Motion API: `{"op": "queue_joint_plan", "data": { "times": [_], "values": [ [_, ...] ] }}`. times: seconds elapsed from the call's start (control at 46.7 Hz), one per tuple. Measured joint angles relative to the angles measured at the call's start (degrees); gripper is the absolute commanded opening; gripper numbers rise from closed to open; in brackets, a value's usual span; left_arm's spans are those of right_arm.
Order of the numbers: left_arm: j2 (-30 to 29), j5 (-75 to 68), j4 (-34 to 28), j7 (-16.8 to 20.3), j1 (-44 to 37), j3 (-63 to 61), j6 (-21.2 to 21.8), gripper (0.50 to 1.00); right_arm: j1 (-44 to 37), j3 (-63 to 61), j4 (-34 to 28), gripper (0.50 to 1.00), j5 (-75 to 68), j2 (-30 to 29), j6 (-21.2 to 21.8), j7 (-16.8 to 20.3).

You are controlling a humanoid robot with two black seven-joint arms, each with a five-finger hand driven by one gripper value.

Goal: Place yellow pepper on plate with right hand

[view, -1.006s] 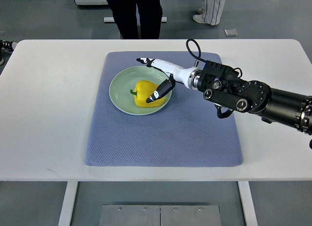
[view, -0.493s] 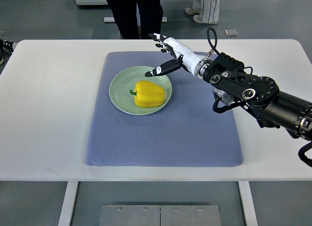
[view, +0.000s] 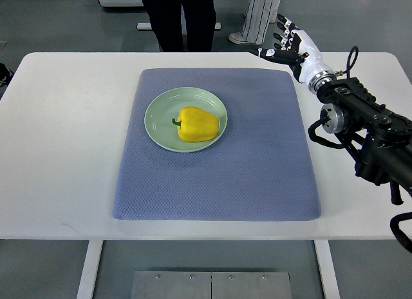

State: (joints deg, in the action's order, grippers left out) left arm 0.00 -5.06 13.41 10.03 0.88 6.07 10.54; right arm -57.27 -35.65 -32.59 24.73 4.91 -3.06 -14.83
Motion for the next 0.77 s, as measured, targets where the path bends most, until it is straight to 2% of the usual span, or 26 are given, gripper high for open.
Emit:
{"op": "queue_joint_plan", "data": {
  "times": [0.364,0.771],
  "values": [
    [0.0,0.0,0.0,0.0,0.0,0.0,0.0,1.000,5.4,-16.3,-0.1,1.000,0.1,-0.4,0.0,-0.4],
    [0.0,0.0,0.0,0.0,0.0,0.0,0.0,1.000,11.1,-25.3,0.1,1.000,0.0,-3.4,0.1,-0.2]
  ]
}}
